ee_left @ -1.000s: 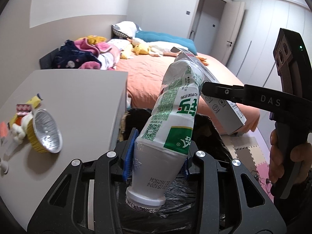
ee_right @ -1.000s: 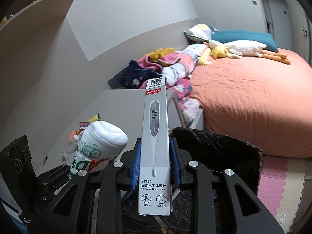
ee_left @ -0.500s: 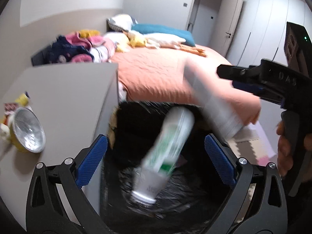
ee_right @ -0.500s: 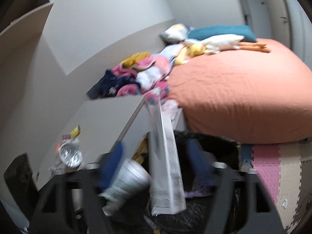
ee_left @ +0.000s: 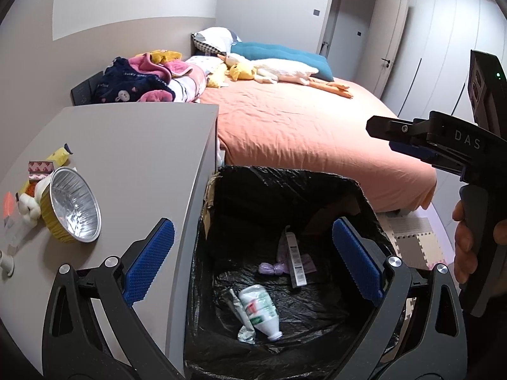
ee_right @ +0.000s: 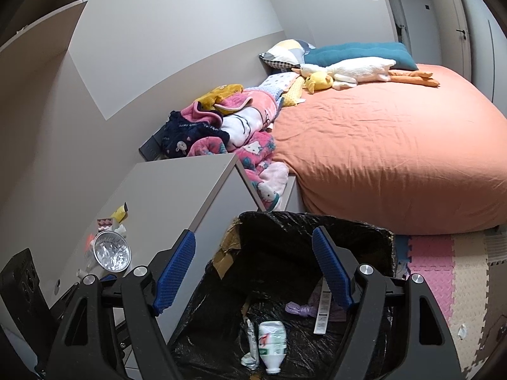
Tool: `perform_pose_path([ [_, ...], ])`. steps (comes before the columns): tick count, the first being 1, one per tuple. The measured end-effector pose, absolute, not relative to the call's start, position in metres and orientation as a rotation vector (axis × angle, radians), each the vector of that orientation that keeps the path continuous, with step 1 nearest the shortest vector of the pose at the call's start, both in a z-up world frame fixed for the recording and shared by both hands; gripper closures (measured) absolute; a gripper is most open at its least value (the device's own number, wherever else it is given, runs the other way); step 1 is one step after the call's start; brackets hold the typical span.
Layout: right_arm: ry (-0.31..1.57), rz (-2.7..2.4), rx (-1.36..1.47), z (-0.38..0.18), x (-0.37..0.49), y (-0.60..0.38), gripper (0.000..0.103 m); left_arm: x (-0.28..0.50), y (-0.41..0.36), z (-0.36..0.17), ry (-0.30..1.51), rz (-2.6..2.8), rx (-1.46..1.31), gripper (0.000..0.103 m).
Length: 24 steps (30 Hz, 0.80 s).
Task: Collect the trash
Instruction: 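Move the right tool to the gold foil cup while the left tool approaches the small white cup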
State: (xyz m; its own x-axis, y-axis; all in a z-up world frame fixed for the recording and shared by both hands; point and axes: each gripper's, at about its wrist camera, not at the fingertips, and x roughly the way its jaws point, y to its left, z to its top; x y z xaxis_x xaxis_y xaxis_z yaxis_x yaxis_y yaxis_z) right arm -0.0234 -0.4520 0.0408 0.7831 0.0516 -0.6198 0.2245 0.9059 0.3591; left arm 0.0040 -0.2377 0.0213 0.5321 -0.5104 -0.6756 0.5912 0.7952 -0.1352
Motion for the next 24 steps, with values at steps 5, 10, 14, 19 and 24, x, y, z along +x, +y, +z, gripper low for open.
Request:
perform_pose_path([
  [5,0.671,-0.063,0.43,0.041,-0.017,-0.44,0.026,0.007,-0.224,0.022,0.764,-0.635,0.095,0.006],
  [10,0.684,-0.029,0.406,0.041,-0.008,-0.42,0.025,0.008,-0.207,0.023,0.76,-0.601,0.095,0.006],
  [14,0.689,0.011,0.389,0.041,0.0,-0.402,0.025,0.008,-0.188,0.023,0.762,-0.563,0.083,0.006],
  [19,0.698,0.072,0.352,0.042,0.012,-0.371,0.025,0.011,-0.161,0.023,0.764,-0.509,0.062,0.006],
  [24,0.718,0.125,0.319,0.04,0.024,-0.341,0.025,0.012,-0.134,0.023,0.767,-0.451,0.039,0.006],
])
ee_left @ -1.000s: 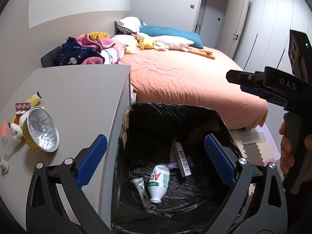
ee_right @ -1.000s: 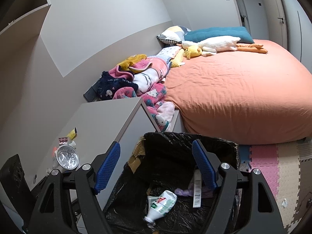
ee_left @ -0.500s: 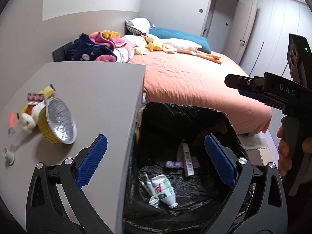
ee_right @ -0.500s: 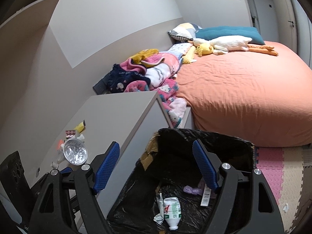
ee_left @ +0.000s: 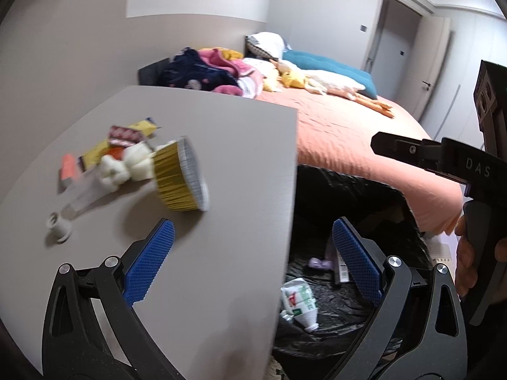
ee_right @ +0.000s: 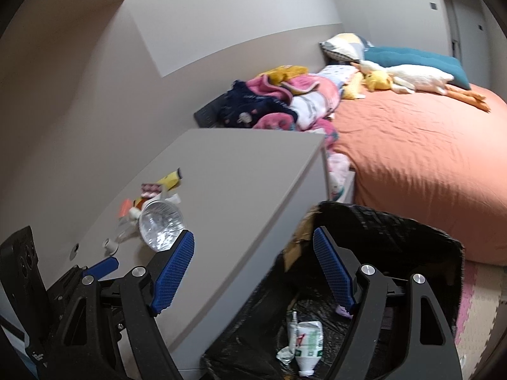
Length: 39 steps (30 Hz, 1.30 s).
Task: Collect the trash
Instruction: 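Move the right tool to the gold foil cup while the left tool approaches the small white cup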
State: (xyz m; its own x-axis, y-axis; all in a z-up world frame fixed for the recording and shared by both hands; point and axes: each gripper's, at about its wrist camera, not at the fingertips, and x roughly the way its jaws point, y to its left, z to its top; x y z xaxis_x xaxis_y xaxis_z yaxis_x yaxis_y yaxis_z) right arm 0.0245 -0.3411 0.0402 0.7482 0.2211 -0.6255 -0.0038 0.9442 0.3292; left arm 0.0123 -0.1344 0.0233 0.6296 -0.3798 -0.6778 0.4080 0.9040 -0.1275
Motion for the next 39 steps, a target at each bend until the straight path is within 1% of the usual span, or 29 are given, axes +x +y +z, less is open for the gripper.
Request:
perform_pose_path([
  [10,0.759,0.244,0.273,0.032,0.049,-0.286,0.025,0.019,-0.084,0.018,0.783,-0.342,-0.004,0.006],
  [22,0.814,0.335,0.245,0.019,0.079,-0.235,0.025,0.034,-0.034,0.0,0.825,-0.242,-0.048,0.006],
  [29,0.823,0.379,0.229,0.01,0.095,-0.21,0.025,0.042,-0.008,-0.005,0.808,-0.187,-0.093,0.007],
  [30,0.824,0.383,0.227,0.009,0.097,-0.207,0.025,0.043,-0.004,-0.006,0.803,-0.177,-0.095,0.008],
  [32,0.827,0.392,0.219,0.007,0.101,-0.201,0.025,0.046,0.003,-0.007,0.794,-0.154,-0.102,0.019],
  [33,0.827,0.393,0.215,0.006,0.103,-0.199,0.025,0.048,0.007,-0.008,0.799,-0.141,-0.107,0.021],
  [35,0.828,0.397,0.208,0.003,0.107,-0.194,0.026,0.054,0.015,-0.011,0.806,-0.116,-0.122,0.027],
  [36,0.829,0.4,0.207,0.002,0.109,-0.192,0.029,0.057,0.019,-0.012,0.81,-0.106,-0.128,0.028],
  [38,0.833,0.407,0.204,0.0,0.114,-0.187,0.033,0.064,0.026,-0.016,0.819,-0.095,-0.144,0.032],
  [39,0.835,0.408,0.203,-0.001,0.116,-0.186,0.036,0.066,0.029,-0.017,0.823,-0.093,-0.147,0.033],
])
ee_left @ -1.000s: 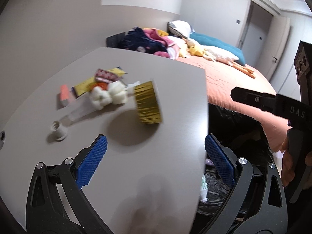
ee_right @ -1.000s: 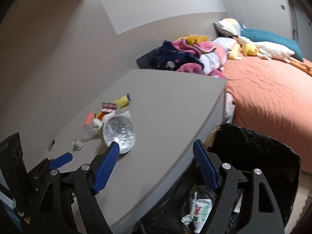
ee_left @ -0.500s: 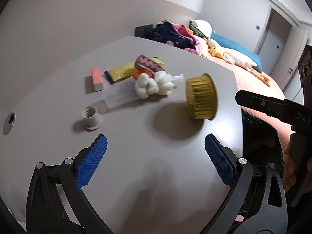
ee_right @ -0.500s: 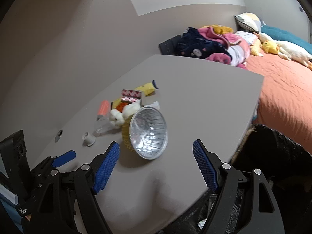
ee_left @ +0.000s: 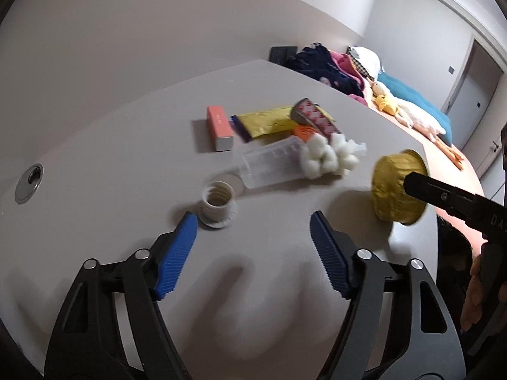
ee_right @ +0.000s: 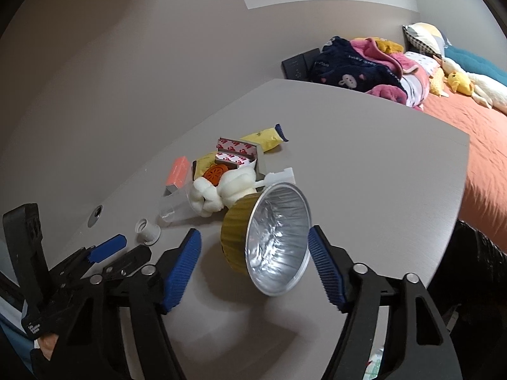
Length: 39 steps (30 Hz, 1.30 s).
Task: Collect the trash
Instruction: 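Move the right tool to the gold foil cup while the left tool approaches the small white cup, then grasp the gold foil cup rim with the right tool while the left tool grasps the small white cup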
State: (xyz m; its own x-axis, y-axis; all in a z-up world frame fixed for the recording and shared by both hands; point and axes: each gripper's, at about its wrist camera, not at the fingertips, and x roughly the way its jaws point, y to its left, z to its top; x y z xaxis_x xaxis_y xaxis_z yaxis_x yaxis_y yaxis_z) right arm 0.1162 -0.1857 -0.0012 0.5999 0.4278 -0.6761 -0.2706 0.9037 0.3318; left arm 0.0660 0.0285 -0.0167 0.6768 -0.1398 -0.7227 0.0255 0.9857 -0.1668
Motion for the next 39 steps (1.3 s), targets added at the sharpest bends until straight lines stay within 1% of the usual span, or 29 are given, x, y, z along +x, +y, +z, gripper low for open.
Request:
perform_pose_path([
  [1,0.839,0.412,0.201,-0.003,0.119,-0.183,0.039,0.069,0.03,-0.018,0.826,-0.091,-0.147,0.034],
  [3,0.846,0.42,0.198,-0.005,0.122,-0.18,0.052,0.075,0.033,-0.02,0.829,-0.083,-0.137,0.038],
  [4,0.849,0.422,0.196,-0.006,0.124,-0.179,0.055,0.077,0.033,-0.021,0.833,-0.081,-0.135,0.043],
  [5,0.854,0.426,0.193,-0.008,0.125,-0.177,0.064,0.081,0.034,-0.023,0.838,-0.082,-0.136,0.048],
  [6,0.86,0.433,0.194,-0.009,0.127,-0.177,0.072,0.085,0.035,-0.025,0.846,-0.081,-0.139,0.05],
  [7,0.869,0.444,0.2,-0.011,0.128,-0.176,0.077,0.087,0.036,-0.026,0.851,-0.077,-0.139,0.055],
  [8,0.872,0.449,0.206,-0.013,0.129,-0.176,0.078,0.09,0.036,-0.028,0.86,-0.072,-0.136,0.059],
  [12,0.859,0.461,0.217,-0.012,0.128,-0.177,0.081,0.095,0.036,-0.033,0.871,-0.068,-0.127,0.066],
  [14,0.857,0.468,0.231,-0.011,0.128,-0.18,0.082,0.095,0.035,-0.034,0.876,-0.073,-0.126,0.074],
  [16,0.859,0.474,0.243,-0.01,0.127,-0.182,0.082,0.095,0.036,-0.034,0.873,-0.081,-0.131,0.079],
  [21,0.853,0.48,0.263,-0.007,0.123,-0.187,0.085,0.09,0.034,-0.03,0.855,-0.085,-0.137,0.079],
  [39,0.788,0.444,0.284,0.023,0.088,-0.223,0.085,0.063,-0.014,-0.006,0.802,-0.175,-0.117,0.079],
])
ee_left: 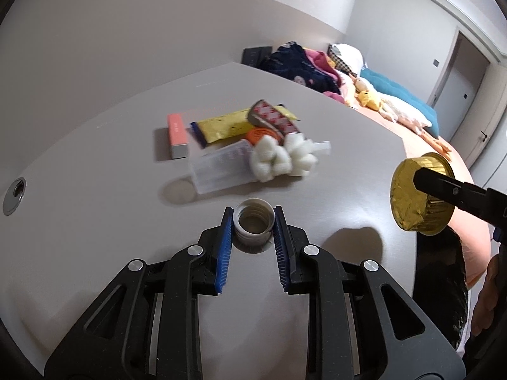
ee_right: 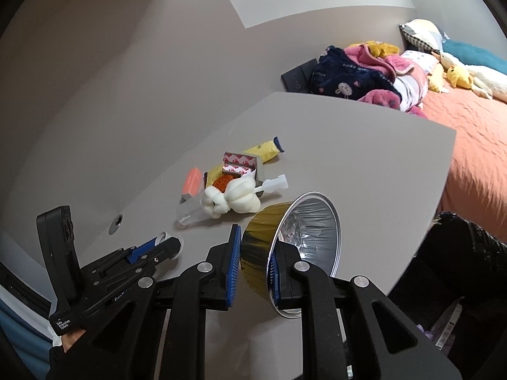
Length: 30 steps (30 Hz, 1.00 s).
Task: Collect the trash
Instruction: 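Grasp the gold foil cup rim with the right tool while the left tool grasps the small white cup, then carry the foil cup and small white cup over the black bin with both tools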
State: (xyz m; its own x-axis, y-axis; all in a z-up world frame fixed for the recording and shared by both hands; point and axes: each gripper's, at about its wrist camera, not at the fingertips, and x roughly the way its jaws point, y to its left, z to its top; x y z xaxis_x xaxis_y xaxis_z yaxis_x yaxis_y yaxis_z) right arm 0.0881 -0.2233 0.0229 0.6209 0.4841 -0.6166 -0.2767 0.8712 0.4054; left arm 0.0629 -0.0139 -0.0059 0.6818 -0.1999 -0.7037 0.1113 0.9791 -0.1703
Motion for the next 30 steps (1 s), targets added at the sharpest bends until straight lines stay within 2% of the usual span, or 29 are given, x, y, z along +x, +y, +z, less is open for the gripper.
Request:
perform_pose_path([
  [30,0.696,0.352,0.3,0.056,0.028,-0.3,0.085,0.026,-0.114,0.02,0.766,-0.357,-0.058,0.079],
])
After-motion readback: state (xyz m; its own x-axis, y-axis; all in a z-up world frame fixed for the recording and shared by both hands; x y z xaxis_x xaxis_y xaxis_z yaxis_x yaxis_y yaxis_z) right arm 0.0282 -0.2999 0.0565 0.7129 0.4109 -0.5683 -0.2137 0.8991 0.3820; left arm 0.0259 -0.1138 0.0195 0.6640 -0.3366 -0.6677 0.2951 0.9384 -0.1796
